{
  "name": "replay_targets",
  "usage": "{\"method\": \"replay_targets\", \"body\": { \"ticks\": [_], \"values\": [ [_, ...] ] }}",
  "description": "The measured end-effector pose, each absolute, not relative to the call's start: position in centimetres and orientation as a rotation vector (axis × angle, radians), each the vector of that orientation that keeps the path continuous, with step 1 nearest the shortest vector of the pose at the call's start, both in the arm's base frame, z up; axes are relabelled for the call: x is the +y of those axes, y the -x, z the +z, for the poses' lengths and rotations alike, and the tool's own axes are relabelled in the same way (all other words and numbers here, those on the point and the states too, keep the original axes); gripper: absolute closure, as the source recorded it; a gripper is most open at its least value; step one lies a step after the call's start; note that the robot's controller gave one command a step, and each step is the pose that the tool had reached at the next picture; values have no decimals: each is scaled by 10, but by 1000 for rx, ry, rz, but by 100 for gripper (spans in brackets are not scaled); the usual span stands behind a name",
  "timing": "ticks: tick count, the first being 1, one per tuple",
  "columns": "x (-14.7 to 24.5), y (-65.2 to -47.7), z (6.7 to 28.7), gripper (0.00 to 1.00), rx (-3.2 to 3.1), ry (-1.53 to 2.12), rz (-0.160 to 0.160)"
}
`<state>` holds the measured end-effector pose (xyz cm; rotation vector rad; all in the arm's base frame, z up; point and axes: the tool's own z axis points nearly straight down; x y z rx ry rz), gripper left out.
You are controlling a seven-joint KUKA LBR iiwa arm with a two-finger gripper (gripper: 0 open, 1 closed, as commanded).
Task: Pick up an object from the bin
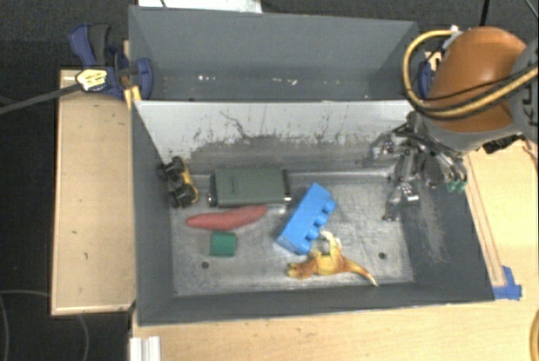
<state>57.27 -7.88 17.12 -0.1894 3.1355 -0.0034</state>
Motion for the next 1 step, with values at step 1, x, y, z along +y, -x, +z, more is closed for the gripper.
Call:
{"method": "replay_targets", "body": {
  "ticks": [1],
  "values": [
    [-20, -549, 169, 0, 3133, 182, 0]
  ]
}}
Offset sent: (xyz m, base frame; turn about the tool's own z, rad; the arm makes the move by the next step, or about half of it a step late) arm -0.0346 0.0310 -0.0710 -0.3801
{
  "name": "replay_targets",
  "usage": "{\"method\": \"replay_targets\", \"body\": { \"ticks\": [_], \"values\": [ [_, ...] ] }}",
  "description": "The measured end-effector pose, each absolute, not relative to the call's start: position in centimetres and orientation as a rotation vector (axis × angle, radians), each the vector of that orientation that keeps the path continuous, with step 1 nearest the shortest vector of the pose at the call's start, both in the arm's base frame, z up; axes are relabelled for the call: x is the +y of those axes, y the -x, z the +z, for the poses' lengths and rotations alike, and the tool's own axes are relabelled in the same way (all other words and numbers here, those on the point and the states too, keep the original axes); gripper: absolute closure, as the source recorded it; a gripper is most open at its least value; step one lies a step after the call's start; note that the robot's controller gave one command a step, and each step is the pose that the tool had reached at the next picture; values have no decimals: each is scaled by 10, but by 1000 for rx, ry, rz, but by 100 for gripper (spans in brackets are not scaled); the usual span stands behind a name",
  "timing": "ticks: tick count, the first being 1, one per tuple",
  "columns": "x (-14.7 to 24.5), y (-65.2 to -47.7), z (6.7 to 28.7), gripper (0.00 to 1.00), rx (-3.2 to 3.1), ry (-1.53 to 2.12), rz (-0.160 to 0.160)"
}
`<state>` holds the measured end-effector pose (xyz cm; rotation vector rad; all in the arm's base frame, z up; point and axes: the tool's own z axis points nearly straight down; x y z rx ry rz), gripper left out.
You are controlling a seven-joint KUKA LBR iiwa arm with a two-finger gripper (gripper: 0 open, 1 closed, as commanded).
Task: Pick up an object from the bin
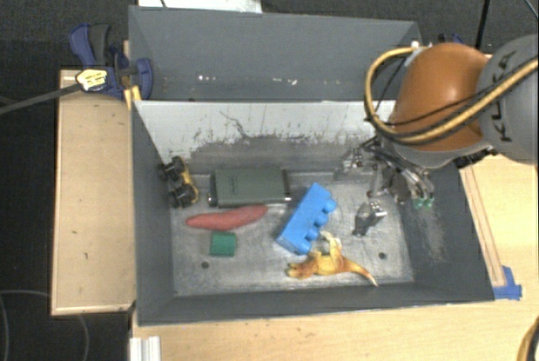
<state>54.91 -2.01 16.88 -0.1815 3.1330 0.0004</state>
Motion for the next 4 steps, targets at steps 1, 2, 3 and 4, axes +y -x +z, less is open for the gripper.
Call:
{"method": "replay_targets", "body": {
  "ticks": [1, 2, 3, 4],
  "values": [
    [-10, -543, 136, 0, 3099, 484, 6],
    [-20, -557, 176, 0, 3044, 792, 3],
    [30, -556, 192, 0, 2985, 956, -3],
    [38, -552, 175, 0, 2927, 1130, 5]
  ]
}}
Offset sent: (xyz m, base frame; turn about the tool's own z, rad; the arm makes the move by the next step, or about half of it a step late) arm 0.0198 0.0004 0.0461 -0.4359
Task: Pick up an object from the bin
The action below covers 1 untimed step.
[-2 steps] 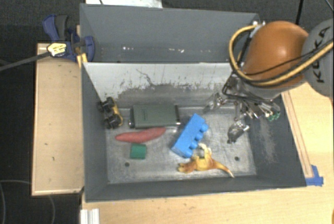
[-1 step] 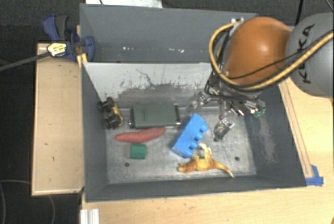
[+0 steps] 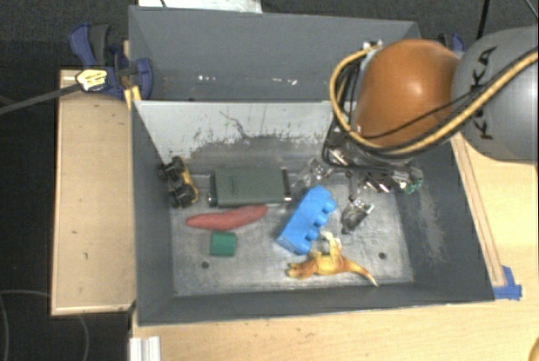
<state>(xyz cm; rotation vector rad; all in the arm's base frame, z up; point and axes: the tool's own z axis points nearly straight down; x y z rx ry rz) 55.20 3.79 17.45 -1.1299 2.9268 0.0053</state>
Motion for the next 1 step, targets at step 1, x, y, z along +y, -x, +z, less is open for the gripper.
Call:
{"method": "replay_targets", "body": {
  "ticks": [1],
  "values": [
    [43, -570, 172, 0, 2778, 1462, -3]
  ]
}}
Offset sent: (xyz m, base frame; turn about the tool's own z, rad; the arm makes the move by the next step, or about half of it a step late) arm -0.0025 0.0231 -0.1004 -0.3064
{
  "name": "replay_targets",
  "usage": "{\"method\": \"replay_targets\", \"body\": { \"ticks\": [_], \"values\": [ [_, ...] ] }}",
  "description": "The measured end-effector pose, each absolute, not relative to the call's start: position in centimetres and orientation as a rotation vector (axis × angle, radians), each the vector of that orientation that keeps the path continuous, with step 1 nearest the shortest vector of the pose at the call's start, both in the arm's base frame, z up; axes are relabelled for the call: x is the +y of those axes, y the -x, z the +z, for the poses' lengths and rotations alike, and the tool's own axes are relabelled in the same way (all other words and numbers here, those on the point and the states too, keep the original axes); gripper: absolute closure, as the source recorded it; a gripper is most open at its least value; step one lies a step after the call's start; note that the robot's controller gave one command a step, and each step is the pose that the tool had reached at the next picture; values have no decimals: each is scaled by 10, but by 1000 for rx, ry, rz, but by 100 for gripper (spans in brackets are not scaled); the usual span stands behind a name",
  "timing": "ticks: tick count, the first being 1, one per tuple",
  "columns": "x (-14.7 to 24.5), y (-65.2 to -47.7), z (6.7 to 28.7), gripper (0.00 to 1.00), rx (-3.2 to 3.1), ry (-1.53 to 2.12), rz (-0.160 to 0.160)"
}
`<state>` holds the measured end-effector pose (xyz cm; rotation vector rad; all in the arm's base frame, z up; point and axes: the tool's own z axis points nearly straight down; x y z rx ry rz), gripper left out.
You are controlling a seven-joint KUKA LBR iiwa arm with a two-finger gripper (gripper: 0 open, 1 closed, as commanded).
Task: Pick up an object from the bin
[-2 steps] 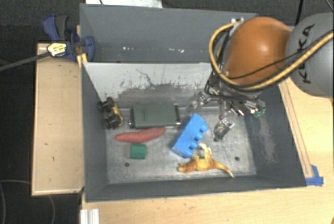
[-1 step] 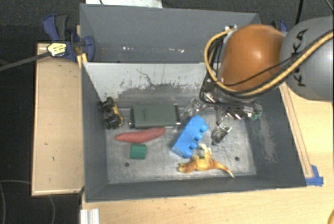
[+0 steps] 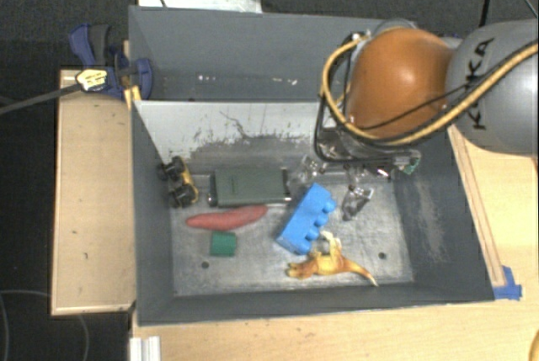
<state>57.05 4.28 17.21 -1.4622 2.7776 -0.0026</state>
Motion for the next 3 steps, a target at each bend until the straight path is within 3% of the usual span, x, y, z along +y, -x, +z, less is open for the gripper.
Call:
{"method": "replay_targets", "body": {
  "ticks": [1, 2, 3],
  "values": [
    [61, -552, 77, 100, 2718, 1558, -4],
    [61, -552, 77, 100, 2718, 1559, -4],
    [51, -529, 207, 100, 2720, 1568, 0]
  ]
}}
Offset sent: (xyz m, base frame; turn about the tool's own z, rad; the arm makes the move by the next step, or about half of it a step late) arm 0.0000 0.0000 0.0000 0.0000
